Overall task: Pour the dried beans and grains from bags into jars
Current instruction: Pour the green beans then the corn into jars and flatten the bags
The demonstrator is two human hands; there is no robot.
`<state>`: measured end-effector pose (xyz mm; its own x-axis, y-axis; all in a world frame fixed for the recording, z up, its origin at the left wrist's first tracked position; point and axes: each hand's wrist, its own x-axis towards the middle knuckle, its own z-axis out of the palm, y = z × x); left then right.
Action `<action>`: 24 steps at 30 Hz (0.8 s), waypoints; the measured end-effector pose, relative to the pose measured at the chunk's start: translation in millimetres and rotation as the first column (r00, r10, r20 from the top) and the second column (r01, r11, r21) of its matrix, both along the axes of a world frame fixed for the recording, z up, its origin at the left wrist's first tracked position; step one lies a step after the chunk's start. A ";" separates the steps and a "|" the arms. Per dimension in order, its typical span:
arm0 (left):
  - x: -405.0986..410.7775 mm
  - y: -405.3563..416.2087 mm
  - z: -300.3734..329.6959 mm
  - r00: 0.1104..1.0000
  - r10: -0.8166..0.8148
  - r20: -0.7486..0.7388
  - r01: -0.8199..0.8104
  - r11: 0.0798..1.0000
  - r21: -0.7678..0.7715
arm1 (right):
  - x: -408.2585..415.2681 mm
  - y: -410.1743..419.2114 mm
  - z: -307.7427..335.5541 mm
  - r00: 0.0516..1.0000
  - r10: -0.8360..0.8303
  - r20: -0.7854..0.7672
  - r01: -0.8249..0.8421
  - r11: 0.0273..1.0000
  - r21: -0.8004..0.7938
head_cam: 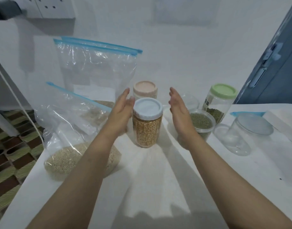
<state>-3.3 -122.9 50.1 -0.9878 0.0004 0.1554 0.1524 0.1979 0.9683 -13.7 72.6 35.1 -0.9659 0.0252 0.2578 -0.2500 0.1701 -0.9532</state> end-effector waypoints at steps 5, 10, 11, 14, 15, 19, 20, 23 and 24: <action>-46.2 9.2 33.1 0.999 0.036 0.016 -0.032 0.980 -0.199 | -53.6 -10.9 35.2 1.000 -0.002 0.028 -0.002 0.988 0.152; -73.4 19.9 42.3 0.994 0.003 0.110 0.031 0.951 -0.309 | -89.0 -27.3 31.7 0.971 0.054 0.234 -0.109 0.967 0.229; -76.4 21.4 41.8 0.994 0.017 0.108 0.018 0.949 -0.315 | -92.5 -28.9 30.0 0.959 0.054 0.278 -0.126 0.961 0.246; -82.2 24.0 37.4 0.991 0.069 0.112 -0.026 0.936 -0.350 | -101.3 -29.5 25.8 0.920 0.101 0.378 -0.183 0.965 0.188; -82.8 23.9 35.1 0.991 0.077 0.112 -0.033 0.934 -0.357 | -102.1 -29.3 25.5 0.912 0.120 0.392 -0.194 0.969 0.153; -81.6 25.9 31.5 0.992 0.087 0.088 -0.051 0.935 -0.350 | -96.1 -25.4 28.8 0.915 0.170 0.367 -0.207 0.976 0.061; -79.9 26.6 32.4 0.993 0.086 0.075 -0.056 0.940 -0.335 | -94.2 -23.5 29.6 0.926 0.169 0.337 -0.200 0.978 0.060; -75.5 27.2 36.6 0.997 0.078 -0.004 -0.077 0.969 -0.236 | -83.3 -15.6 35.8 0.974 0.129 0.183 -0.149 0.984 0.100; -73.1 27.7 38.0 0.997 0.067 -0.047 -0.076 0.977 -0.198 | -78.3 -12.8 38.6 0.985 0.117 0.126 -0.131 0.985 0.109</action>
